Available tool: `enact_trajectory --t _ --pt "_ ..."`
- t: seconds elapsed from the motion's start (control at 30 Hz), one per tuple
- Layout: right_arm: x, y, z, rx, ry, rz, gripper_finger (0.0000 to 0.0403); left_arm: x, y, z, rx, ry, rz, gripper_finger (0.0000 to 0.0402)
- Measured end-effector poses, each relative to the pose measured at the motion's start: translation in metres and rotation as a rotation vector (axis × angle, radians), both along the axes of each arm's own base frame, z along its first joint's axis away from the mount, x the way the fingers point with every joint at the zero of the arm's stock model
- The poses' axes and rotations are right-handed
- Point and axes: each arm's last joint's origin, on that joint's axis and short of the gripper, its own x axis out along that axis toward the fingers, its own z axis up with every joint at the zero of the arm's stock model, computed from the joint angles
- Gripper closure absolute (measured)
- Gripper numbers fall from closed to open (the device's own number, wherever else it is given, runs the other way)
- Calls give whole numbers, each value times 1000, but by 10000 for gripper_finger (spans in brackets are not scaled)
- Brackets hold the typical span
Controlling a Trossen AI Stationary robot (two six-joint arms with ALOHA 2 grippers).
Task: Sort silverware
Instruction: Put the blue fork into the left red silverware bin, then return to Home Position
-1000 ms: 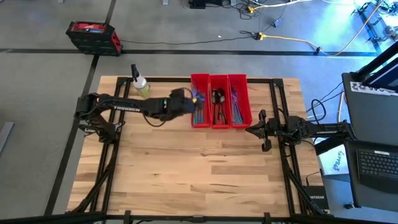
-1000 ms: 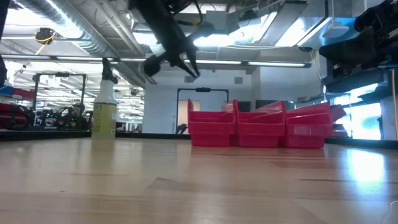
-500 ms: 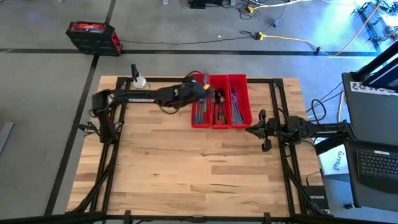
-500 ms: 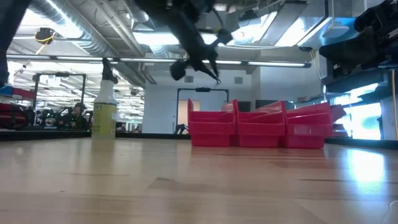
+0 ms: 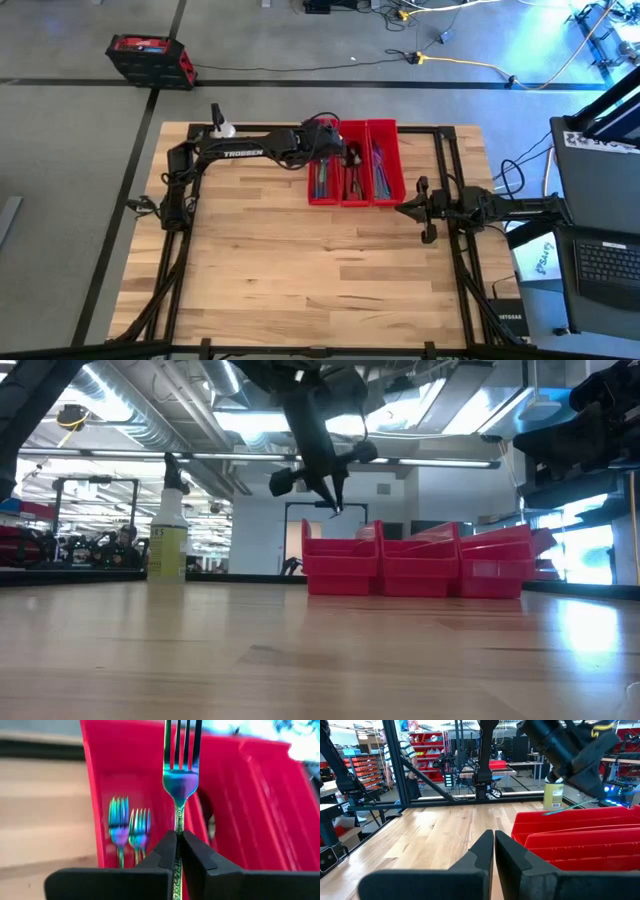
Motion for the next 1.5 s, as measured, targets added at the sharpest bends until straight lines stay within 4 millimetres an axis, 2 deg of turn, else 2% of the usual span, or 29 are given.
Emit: enact_trajectory --t 0.3,0.6,0.73,1.03,1.13,1.27,1.37,1.5 --pt "0 0 0 0 2 0 402 -5 0 -9 -140 29 -5 401" --pt "0 0 0 -1 5 0 402 -1 -1 -15 -178 -9 26 397" --pt "0 0 0 -1 5 0 402 1 -1 -24 -204 2 32 372" --pt "0 0 0 0 4 0 402 3 -1 -21 -176 -19 47 299" --pt "0 0 0 0 4 0 402 8 -3 -10 -134 -59 -1 282" --pt "0 0 0 0 4 0 402 10 -11 25 -19 -87 -136 275" --pt "0 0 0 0 4 0 402 2 -24 45 76 -29 -212 275" --pt "0 0 0 0 4 0 402 -10 -43 60 157 105 -316 274"
